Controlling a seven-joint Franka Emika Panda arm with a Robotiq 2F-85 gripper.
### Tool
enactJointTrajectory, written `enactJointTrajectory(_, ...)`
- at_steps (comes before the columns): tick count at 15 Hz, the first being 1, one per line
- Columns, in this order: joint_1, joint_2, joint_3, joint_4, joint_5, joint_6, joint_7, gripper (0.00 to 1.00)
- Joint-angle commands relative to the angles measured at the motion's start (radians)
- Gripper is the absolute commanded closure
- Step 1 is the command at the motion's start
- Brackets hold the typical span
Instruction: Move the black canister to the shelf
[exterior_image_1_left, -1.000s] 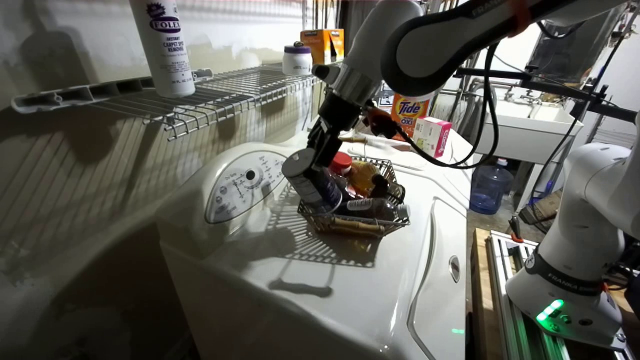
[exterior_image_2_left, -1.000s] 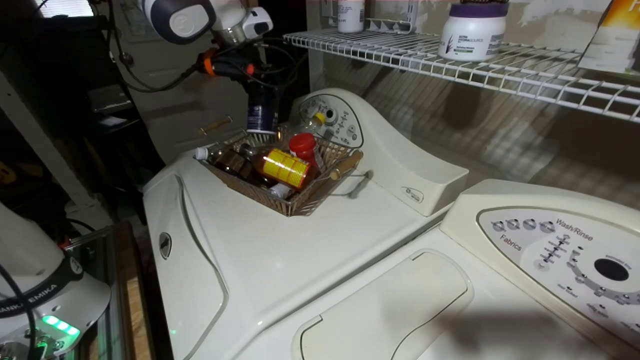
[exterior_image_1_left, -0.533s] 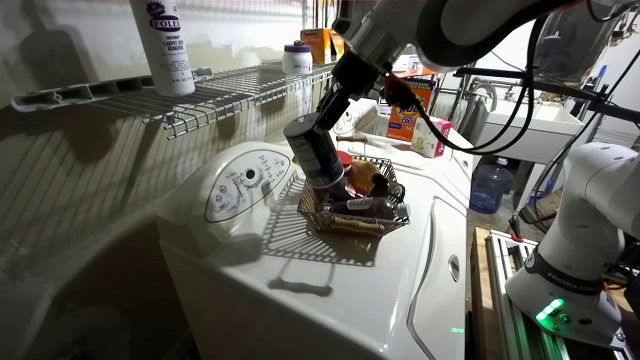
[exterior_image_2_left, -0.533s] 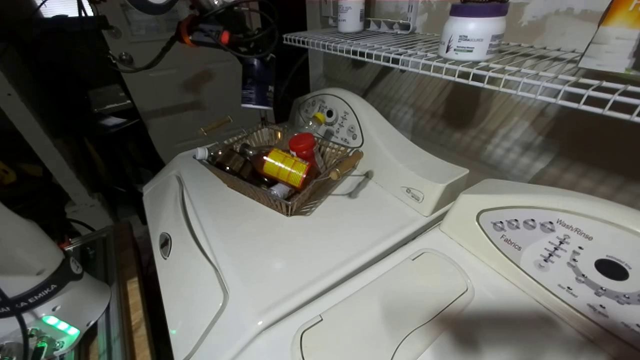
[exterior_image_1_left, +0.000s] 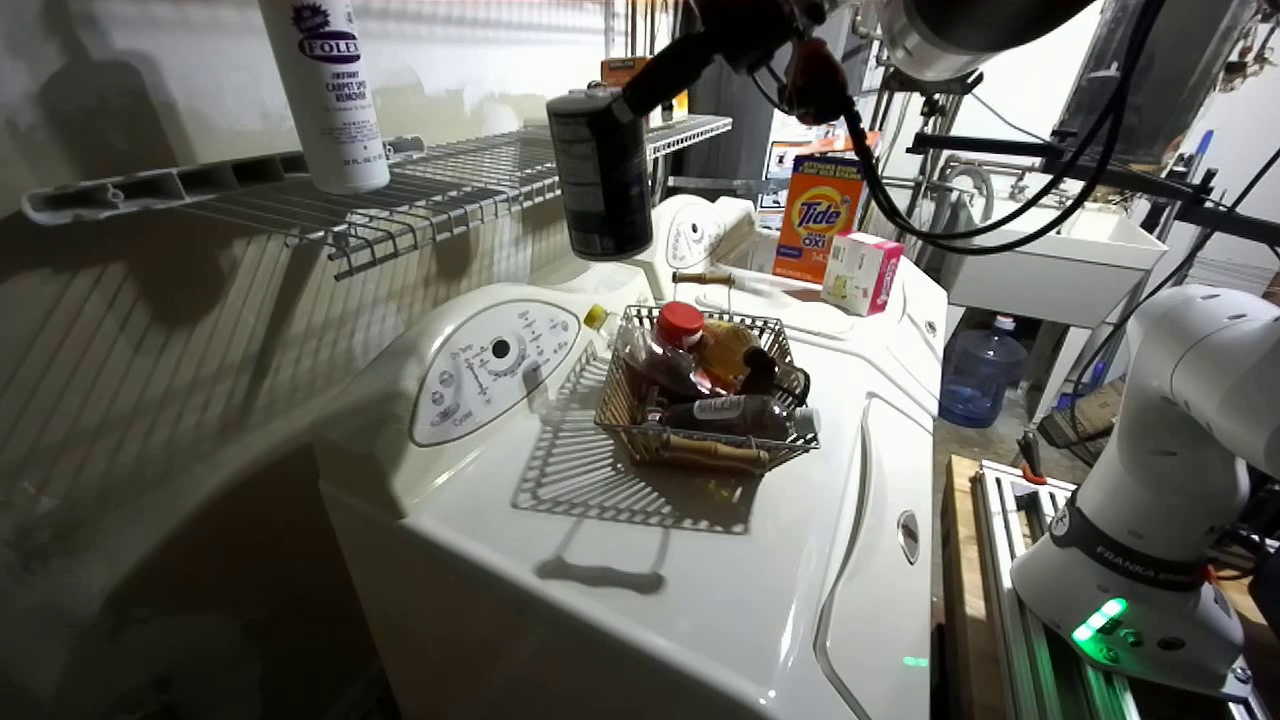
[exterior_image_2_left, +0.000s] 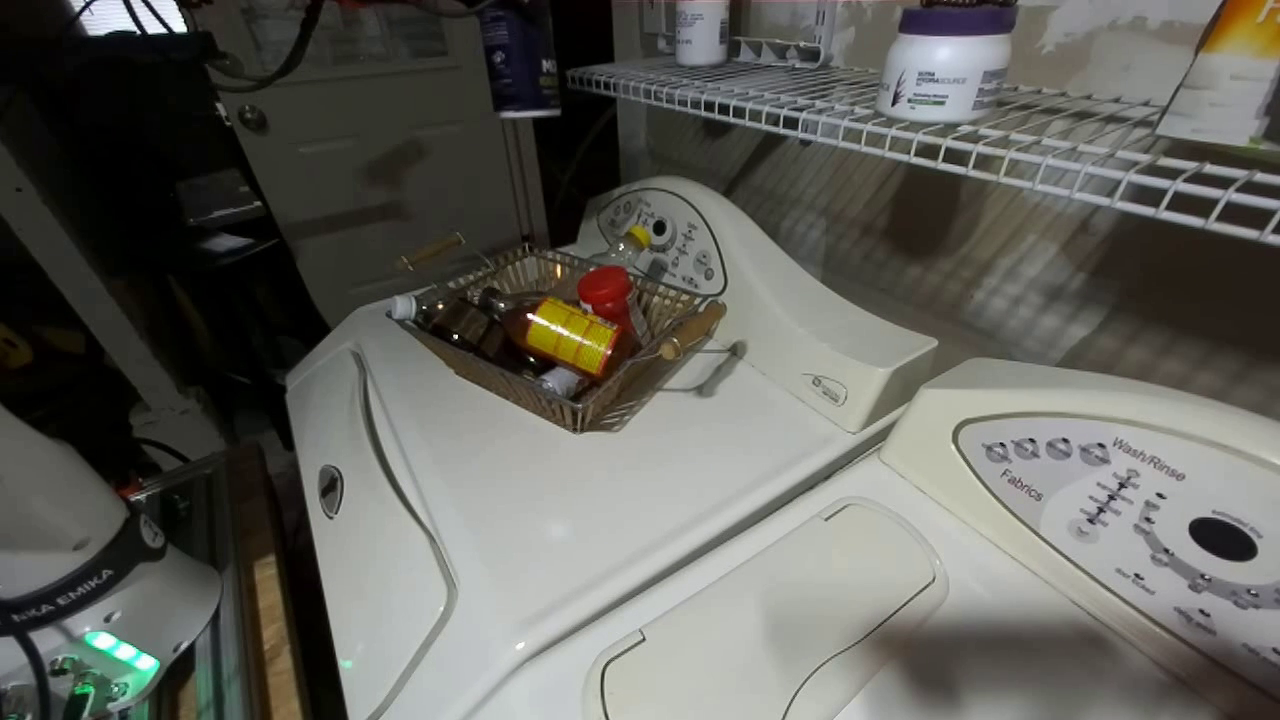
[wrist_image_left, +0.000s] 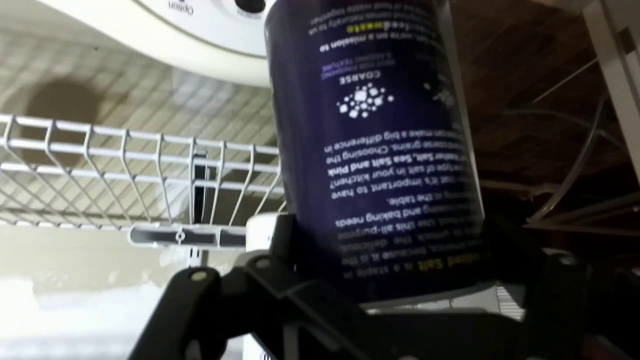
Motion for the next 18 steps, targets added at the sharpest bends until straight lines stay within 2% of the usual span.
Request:
enactJointTrajectory(1, 0.003, 0.057, -0.014, 0.107, -0.055, 0.06, 0.038, 0.32)
enactJointTrajectory(2, 0.024, 0.011, -0.026, 0.035, -0.041, 0.035, 0.024, 0.07)
enactJointTrajectory(8, 0.0, 0.044, -0.01, 0.079, -0.024, 0.043, 0.006, 0.07)
enactJointTrajectory(9, 0.0, 0.044, -0.01, 0.079, -0.024, 0.043, 0.006, 0.32)
enactJointTrajectory(10, 0.005, 0.051, -0.023, 0.081, -0.055, 0.061, 0.046, 0.32)
enactJointTrajectory(12, -0.001, 0.069, -0.029, 0.106, -0.059, 0.092, 0.045, 0.32)
enactJointTrajectory(13, -0.014, 0.078, -0.019, 0.118, -0.029, 0.109, 0.019, 0.32)
enactJointTrajectory(18, -0.014, 0.157, -0.047, 0.213, -0.018, 0.198, -0.002, 0.32)
